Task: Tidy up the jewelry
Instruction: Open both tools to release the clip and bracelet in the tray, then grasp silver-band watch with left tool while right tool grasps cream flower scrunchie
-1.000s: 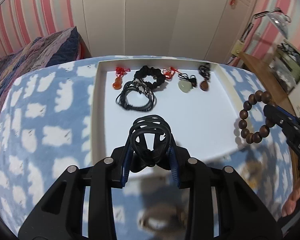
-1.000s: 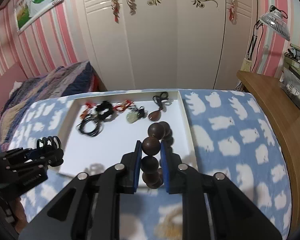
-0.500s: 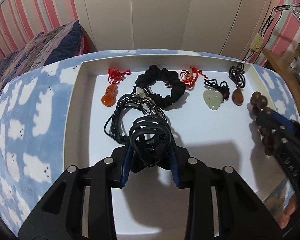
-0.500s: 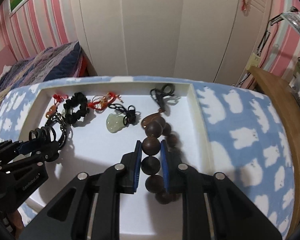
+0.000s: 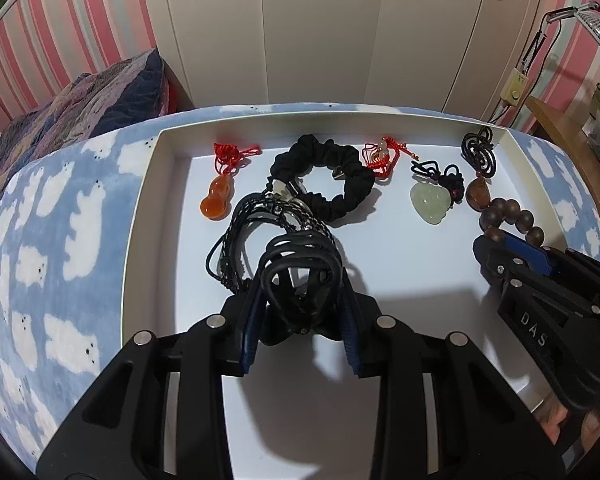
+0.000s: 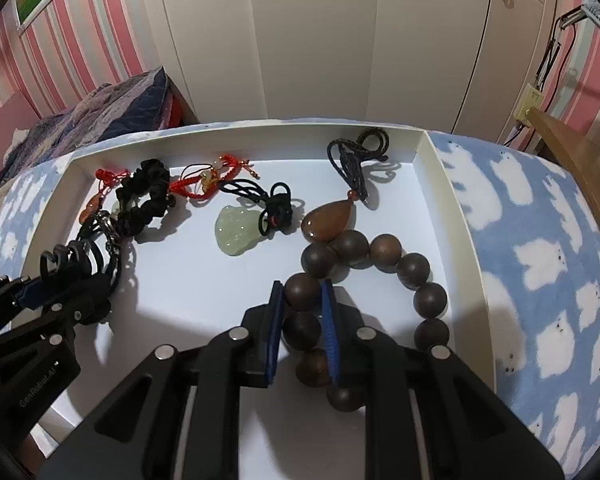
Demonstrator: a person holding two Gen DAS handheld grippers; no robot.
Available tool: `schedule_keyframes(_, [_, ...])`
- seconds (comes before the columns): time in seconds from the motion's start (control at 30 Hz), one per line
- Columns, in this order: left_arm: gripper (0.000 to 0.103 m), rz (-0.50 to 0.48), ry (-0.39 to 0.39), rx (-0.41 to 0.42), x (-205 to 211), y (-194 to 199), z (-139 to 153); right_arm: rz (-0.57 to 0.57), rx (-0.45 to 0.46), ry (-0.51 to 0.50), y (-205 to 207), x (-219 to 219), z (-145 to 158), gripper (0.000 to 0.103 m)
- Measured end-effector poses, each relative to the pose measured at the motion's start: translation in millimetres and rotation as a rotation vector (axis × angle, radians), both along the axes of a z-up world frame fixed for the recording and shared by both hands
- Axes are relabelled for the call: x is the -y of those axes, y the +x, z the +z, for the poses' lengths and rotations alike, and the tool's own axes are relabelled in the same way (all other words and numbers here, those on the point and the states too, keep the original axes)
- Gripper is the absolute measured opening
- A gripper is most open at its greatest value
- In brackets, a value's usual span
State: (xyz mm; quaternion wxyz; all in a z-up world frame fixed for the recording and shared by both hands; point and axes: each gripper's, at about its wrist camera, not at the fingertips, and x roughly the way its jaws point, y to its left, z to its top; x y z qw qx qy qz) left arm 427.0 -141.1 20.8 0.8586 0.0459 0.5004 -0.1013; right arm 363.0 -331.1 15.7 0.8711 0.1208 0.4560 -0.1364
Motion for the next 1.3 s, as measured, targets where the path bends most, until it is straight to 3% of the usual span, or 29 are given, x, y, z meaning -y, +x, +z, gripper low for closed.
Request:
schedule_keyframes(0.1, [0.036,-0.008,-0.012,-0.013,1.8,-4.5,-0.2,-0.005,0.003,0.055,-3.8,7.0,0.0,0.020])
schedule_keyframes(0.13, [0.043,-0.008,-0.009,-0.009,1.3,-6.7,0.6,-0.004,0.002,0.064,-4.4,8.5,-0.1,0.021])
schedule_keyframes(0.27, [0.064,-0.008,-0.018,0.017,-2.0,-15.7,9.2,0.012,0.028,0.082,-13.7,10.0,8.3,0.046])
schedule_keyframes(0.4, [0.066,-0.015,-0.039,0.028,-8.0,-25.3,24.2,0.015,0.059,0.072,-21.1,7.5,27.0,0.048])
schedule_keyframes(0.47, [0.076,-0.009,-0.054,0.038,-14.8,-32.9,35.0,0.010,0.089,0.054,-31.8,7.8,38.9,0.054])
schedule_keyframes(0.57, [0.090,0.000,-0.073,0.073,-27.5,-47.9,51.8,-0.011,0.131,0.001,-52.5,5.3,54.2,0.070])
schedule_keyframes(0.67, [0.096,0.007,-0.086,0.101,-41.3,-67.7,65.8,-0.009,0.149,-0.019,-78.3,6.8,63.6,0.070])
schedule_keyframes(0.83, [0.099,0.007,-0.088,0.117,-68.0,-112.7,69.2,-0.015,0.157,-0.059,-135.0,3.7,64.4,0.075])
schedule_keyframes(1.0, [0.099,0.002,-0.044,0.116,-85.6,-153.6,53.0,-0.030,0.104,-0.061,-178.7,-1.1,39.6,0.075])
schedule_keyframes(1.3, [0.099,-0.008,-0.016,0.023,-82.3,-176.6,5.3,-0.068,0.019,-0.006,-205.2,-4.5,-8.7,0.075])
